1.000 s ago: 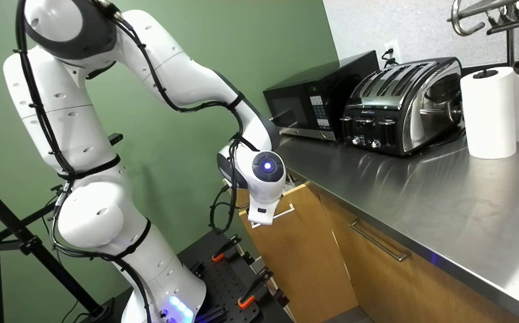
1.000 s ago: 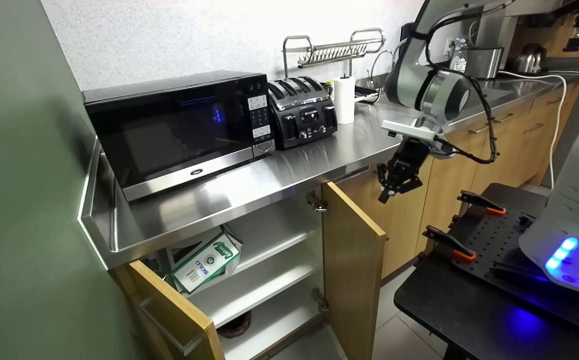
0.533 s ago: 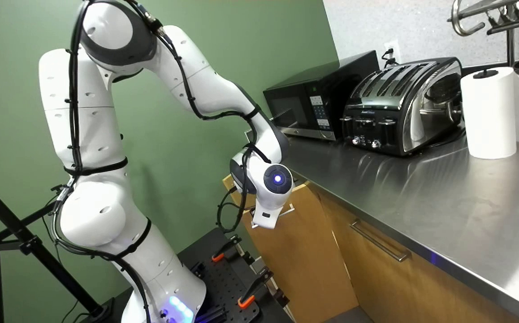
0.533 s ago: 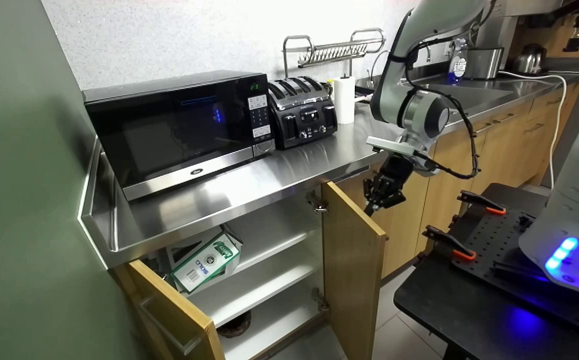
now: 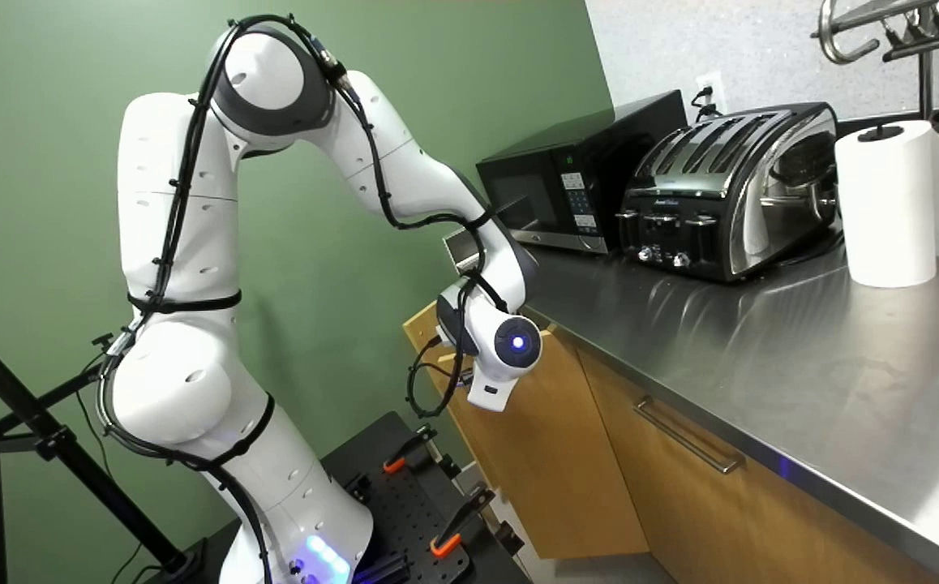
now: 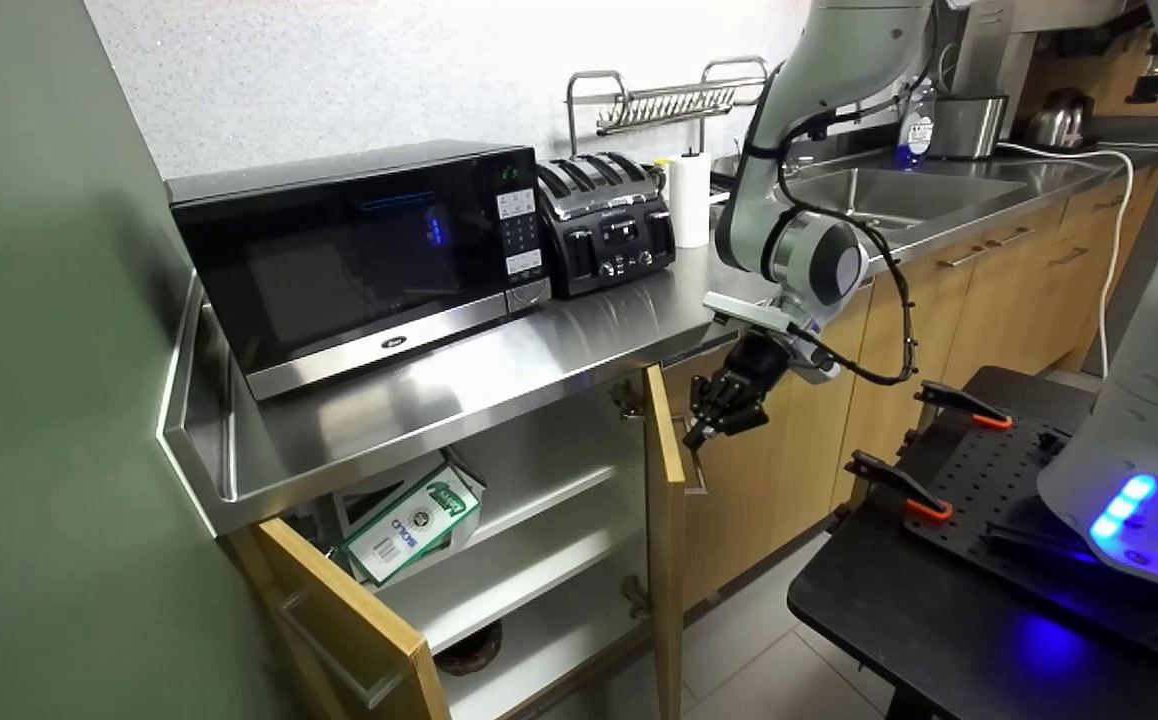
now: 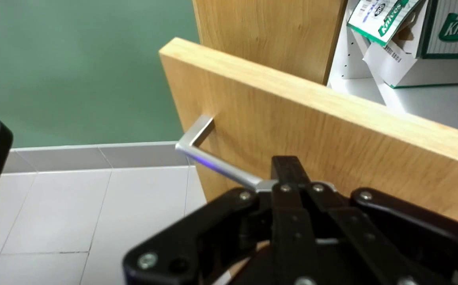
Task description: Close the right door of the cabinet
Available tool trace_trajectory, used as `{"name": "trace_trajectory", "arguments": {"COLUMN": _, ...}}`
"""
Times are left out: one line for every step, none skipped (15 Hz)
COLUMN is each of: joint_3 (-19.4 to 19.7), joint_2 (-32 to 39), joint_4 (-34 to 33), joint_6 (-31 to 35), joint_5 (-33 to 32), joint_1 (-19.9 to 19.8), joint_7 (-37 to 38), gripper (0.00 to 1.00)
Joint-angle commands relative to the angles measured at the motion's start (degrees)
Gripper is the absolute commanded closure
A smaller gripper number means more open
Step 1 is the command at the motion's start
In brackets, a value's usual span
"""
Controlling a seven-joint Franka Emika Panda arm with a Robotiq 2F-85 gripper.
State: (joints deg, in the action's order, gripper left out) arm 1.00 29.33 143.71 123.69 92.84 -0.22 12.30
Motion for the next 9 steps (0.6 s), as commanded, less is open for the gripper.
{"name": "trace_trajectory", "arguments": {"joint_3": 1.0, "joint_2": 0.0, "joint_4": 0.0, "joint_6": -0.4, "joint_5": 0.1, "joint_1": 1.0, "joint_7": 0.1, "gripper": 0.99}}
{"name": "trace_trajectory", "arguments": {"joint_3": 1.1, "joint_2": 0.0, "joint_4": 0.0, "joint_6": -0.4, "joint_5": 0.0, "joint_1": 1.0, "joint_7": 0.1, "gripper": 0.99}}
{"name": "trace_trajectory", "arguments": {"joint_3": 1.3, "joint_2": 0.0, "joint_4": 0.0, "joint_6": -0.4, "joint_5": 0.0, "joint_1": 0.9, "joint_7": 0.1, "gripper": 0.99}}
{"name": "trace_trajectory", "arguments": {"joint_3": 1.3, "joint_2": 0.0, "joint_4": 0.0, "joint_6": -0.4, "joint_5": 0.0, "joint_1": 0.9, "joint_7": 0.1, "gripper": 0.99}}
{"name": "trace_trajectory", "arguments": {"joint_3": 1.3, "joint_2": 0.0, "joint_4": 0.0, "joint_6": -0.4, "joint_5": 0.0, "joint_1": 0.9, "joint_7": 0.1, "gripper": 1.0}}
{"name": "trace_trajectory", "arguments": {"joint_3": 0.8, "joint_2": 0.4, "joint_4": -0.1, "joint_6": -1.2, "joint_5": 2.4, "joint_1": 0.6, "joint_7": -0.9, "gripper": 1.0}}
{"name": "trace_trajectory", "arguments": {"joint_3": -0.1, "joint_2": 1.2, "joint_4": -0.6, "joint_6": -1.4, "joint_5": 5.6, "joint_1": 0.7, "joint_7": -1.5, "gripper": 1.0}}
{"name": "trace_trajectory", "arguments": {"joint_3": -0.7, "joint_2": 1.9, "joint_4": -1.0, "joint_6": -1.9, "joint_5": 8.2, "joint_1": 0.9, "joint_7": -1.5, "gripper": 1.0}}
{"name": "trace_trajectory", "arguments": {"joint_3": -1.7, "joint_2": 2.8, "joint_4": -1.7, "joint_6": -2.4, "joint_5": 11.8, "joint_1": 1.4, "joint_7": -1.1, "gripper": 1.0}}
